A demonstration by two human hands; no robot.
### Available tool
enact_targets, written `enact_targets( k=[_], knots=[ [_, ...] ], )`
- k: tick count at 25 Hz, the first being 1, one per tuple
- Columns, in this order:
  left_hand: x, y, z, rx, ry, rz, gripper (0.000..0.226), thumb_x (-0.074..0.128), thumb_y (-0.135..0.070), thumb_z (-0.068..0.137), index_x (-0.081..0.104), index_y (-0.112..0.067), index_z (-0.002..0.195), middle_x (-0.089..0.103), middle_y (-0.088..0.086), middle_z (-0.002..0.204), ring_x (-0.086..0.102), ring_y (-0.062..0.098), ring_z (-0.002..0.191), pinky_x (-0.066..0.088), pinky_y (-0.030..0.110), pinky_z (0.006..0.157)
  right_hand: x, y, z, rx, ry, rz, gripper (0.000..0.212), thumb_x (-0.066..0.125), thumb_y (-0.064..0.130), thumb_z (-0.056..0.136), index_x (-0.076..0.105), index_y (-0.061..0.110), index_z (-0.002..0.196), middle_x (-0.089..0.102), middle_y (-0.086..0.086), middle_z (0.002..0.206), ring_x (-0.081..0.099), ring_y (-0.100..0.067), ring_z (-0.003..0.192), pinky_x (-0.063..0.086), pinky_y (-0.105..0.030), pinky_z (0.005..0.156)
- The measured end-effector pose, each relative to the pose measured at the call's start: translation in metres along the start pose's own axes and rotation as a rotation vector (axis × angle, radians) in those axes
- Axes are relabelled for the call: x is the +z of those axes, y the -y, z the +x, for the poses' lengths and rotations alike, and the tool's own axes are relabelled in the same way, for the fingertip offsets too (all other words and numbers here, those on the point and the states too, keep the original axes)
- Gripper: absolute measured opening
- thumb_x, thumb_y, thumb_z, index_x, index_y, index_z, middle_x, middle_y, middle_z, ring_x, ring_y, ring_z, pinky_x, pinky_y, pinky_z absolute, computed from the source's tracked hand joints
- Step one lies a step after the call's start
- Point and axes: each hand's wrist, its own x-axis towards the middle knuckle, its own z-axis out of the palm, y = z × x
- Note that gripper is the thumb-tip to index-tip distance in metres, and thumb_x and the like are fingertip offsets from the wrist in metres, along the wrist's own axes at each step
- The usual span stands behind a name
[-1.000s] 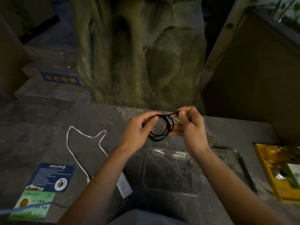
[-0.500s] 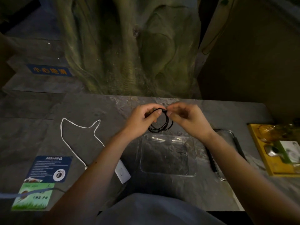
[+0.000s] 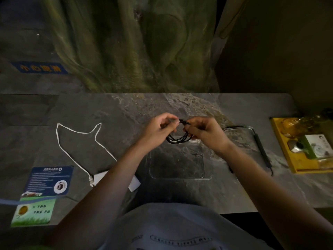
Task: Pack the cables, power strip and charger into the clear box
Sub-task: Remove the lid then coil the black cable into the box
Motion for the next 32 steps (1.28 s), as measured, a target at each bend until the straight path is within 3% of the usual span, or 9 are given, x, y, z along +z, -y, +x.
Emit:
enact_targets(
  k=[5,7,10,13,17,24,30,32],
  knots=[
    [0.011,0.029,0.001,-0.132,-0.047,-0.004,0.018,0.059,-0.019,0.094,0.062,-0.014,0.111,0.065,-0.005,0.096,0.06,0.004,0.088,0.046,0.012,0.077,-0.005,-0.036,-0.002,0.166,-0.135,0.037,0.013,0.064,0.01,0.09,0.067,0.02,0.082,0.069,-0.007,0.076,0.062,-0.012,0.066,0.05,-0.025,0.061],
    [0.015,0.047,0.001,-0.204,-0.117,0.028,0.025,0.06,-0.019,0.093,0.059,-0.011,0.117,0.063,0.001,0.103,0.059,0.012,0.096,0.046,0.02,0.084,-0.004,-0.053,-0.002,0.223,-0.163,0.029,0.015,0.063,0.009,0.09,0.067,0.02,0.08,0.069,-0.006,0.076,0.062,-0.007,0.062,0.051,-0.022,0.058],
    [0.017,0.083,-0.005,-0.336,-0.278,0.142,0.036,0.063,-0.016,0.091,0.053,-0.009,0.125,0.057,0.01,0.118,0.055,0.019,0.106,0.042,0.025,0.086,-0.002,-0.078,-0.001,0.296,-0.18,-0.019,0.015,0.064,0.009,0.089,0.066,0.019,0.078,0.067,-0.006,0.076,0.061,-0.011,0.062,0.053,-0.026,0.058],
    [0.014,0.11,-0.019,-0.506,-0.25,0.304,0.055,0.065,-0.025,0.089,0.041,-0.014,0.137,0.049,0.011,0.138,0.05,0.026,0.124,0.042,0.034,0.099,-0.002,-0.1,0.005,0.369,-0.18,-0.133,0.008,0.066,0.009,0.088,0.067,0.015,0.083,0.067,-0.006,0.075,0.06,-0.015,0.064,0.052,-0.031,0.062],
    [0.018,0.128,-0.03,-0.566,-0.142,0.363,0.053,0.063,-0.019,0.09,0.043,-0.013,0.139,0.057,0.012,0.133,0.053,0.03,0.123,0.041,0.036,0.102,0.001,-0.124,0.016,0.432,-0.189,-0.27,0.007,0.067,0.008,0.086,0.068,0.014,0.088,0.069,-0.011,0.08,0.064,-0.021,0.07,0.053,-0.033,0.067],
    [0.018,0.141,-0.043,-0.533,-0.155,0.37,0.035,0.056,-0.018,0.094,0.056,-0.018,0.129,0.063,0.009,0.125,0.056,0.028,0.12,0.041,0.032,0.097,0.016,-0.152,0.031,0.567,-0.172,-0.423,0.016,0.062,0.011,0.087,0.072,0.006,0.098,0.072,-0.016,0.085,0.068,-0.029,0.075,0.051,-0.032,0.063],
    [0.021,0.149,-0.048,-0.51,-0.157,0.406,0.042,0.049,-0.011,0.096,0.048,-0.016,0.137,0.06,0.013,0.13,0.054,0.031,0.123,0.04,0.036,0.102,0.017,-0.168,0.041,0.677,-0.229,-0.432,0.015,0.058,0.001,0.084,0.071,0.001,0.092,0.071,-0.023,0.086,0.07,-0.037,0.08,0.059,-0.045,0.071],
    [0.022,0.148,-0.048,-0.506,-0.159,0.411,0.045,0.046,-0.009,0.097,0.043,-0.014,0.141,0.058,0.014,0.133,0.051,0.032,0.126,0.037,0.035,0.103,0.018,-0.172,0.041,0.712,-0.235,-0.448,0.014,0.06,0.001,0.085,0.069,0.0,0.095,0.071,-0.024,0.088,0.07,-0.037,0.081,0.058,-0.044,0.07]
  ],
)
